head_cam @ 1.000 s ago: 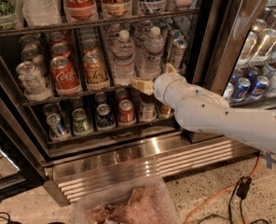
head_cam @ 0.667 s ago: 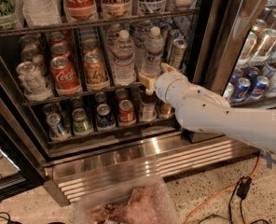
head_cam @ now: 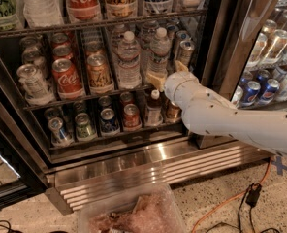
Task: Pick water bottle from middle shelf of fridge
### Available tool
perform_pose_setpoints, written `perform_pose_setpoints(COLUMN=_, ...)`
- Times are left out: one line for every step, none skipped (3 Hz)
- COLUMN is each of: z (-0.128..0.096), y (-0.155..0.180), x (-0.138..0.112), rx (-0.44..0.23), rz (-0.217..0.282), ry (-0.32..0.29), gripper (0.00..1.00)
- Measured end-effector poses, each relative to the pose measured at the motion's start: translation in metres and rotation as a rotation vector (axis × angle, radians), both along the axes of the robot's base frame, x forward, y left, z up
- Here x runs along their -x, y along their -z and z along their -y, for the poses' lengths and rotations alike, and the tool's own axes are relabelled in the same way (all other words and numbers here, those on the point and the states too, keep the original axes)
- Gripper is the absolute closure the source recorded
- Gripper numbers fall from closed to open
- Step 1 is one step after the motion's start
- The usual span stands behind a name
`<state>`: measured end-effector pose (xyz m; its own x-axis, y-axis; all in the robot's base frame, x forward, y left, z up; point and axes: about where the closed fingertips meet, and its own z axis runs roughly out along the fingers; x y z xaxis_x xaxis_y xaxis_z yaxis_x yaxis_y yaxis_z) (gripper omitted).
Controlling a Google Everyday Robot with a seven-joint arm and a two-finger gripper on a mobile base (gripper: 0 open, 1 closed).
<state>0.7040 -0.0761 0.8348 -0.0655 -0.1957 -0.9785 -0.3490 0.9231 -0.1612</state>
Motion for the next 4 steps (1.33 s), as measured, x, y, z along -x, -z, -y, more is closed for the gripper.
perform_pose_setpoints(z=0.0, y=-0.006, x=-0.006, rx=-0.008, rz=0.021, ry=0.015, gripper=0.31)
perform_pose_setpoints(z=-0.003, y=-0.006, x=-0.008, rx=-0.014, rz=0.023, ry=0.013, gripper=0.33)
perform_pose_setpoints(z=-0.011, y=-0.005, x=-0.012, rx=-0.021, rz=0.021, ry=-0.001, gripper=0.32)
perform_pose_setpoints(z=-0.02, y=-0.008, x=-0.017, rx=-0.026, rz=0.03, ry=-0.015, gripper=0.32)
